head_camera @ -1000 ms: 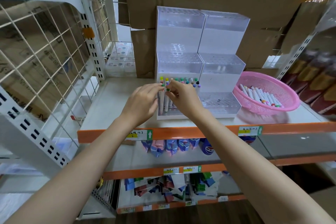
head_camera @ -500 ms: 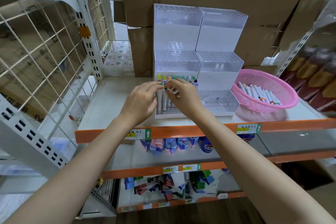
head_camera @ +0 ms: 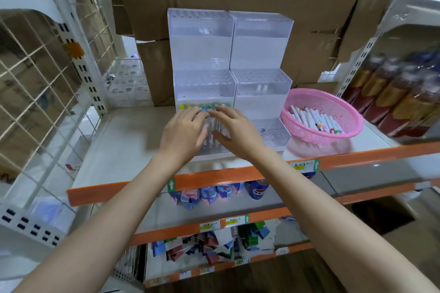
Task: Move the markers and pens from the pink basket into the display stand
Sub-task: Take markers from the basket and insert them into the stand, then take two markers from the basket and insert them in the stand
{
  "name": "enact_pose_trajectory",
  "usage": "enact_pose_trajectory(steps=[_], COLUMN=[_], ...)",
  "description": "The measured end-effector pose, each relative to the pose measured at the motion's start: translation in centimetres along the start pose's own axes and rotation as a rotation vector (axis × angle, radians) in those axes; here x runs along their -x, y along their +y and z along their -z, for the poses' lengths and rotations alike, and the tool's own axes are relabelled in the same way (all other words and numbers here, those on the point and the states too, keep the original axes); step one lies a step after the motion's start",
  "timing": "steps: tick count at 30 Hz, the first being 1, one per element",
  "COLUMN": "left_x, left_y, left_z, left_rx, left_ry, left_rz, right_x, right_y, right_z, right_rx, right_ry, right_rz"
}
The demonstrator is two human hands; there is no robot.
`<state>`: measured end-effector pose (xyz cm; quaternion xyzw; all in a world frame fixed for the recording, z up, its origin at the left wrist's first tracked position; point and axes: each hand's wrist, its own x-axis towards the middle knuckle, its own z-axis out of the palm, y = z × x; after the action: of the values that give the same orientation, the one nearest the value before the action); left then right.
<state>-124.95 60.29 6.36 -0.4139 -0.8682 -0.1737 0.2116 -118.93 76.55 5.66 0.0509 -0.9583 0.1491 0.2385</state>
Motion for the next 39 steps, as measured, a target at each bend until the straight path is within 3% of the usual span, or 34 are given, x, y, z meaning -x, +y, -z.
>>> enact_pose_trajectory(steps=[8, 14, 25, 30, 39], left_x=[-4.0, -8.0, -15.8, -18.9, -20.6], left_y=[5.3, 11.6, 21.7, 23.1, 23.1], left_z=[-1.6, -4.0, -12.3, -15.7, -18.5], left_rx=[0.060, 0.190, 0.226, 0.145, 0.107], left_ry=[0.037, -0.058, -0.368, -0.550, -0.544], left_rz=[-0.011, -0.084, -0.110, -0.003, 0.135], right_x=[0.8, 3.6, 7.3, 6.4, 4.3], right_y=[4.3, 12.0, 25.6, 29.2, 31.9], right_z=[2.9, 6.3, 10.4, 10.5, 9.9], right_rx=[0.001, 0.075, 0.097, 0.048, -0.020], right_ry=[0.124, 0.109, -0.163, -0.206, -0.340], right_rz=[-0.076, -0.224, -0.637, -0.651, -0.643])
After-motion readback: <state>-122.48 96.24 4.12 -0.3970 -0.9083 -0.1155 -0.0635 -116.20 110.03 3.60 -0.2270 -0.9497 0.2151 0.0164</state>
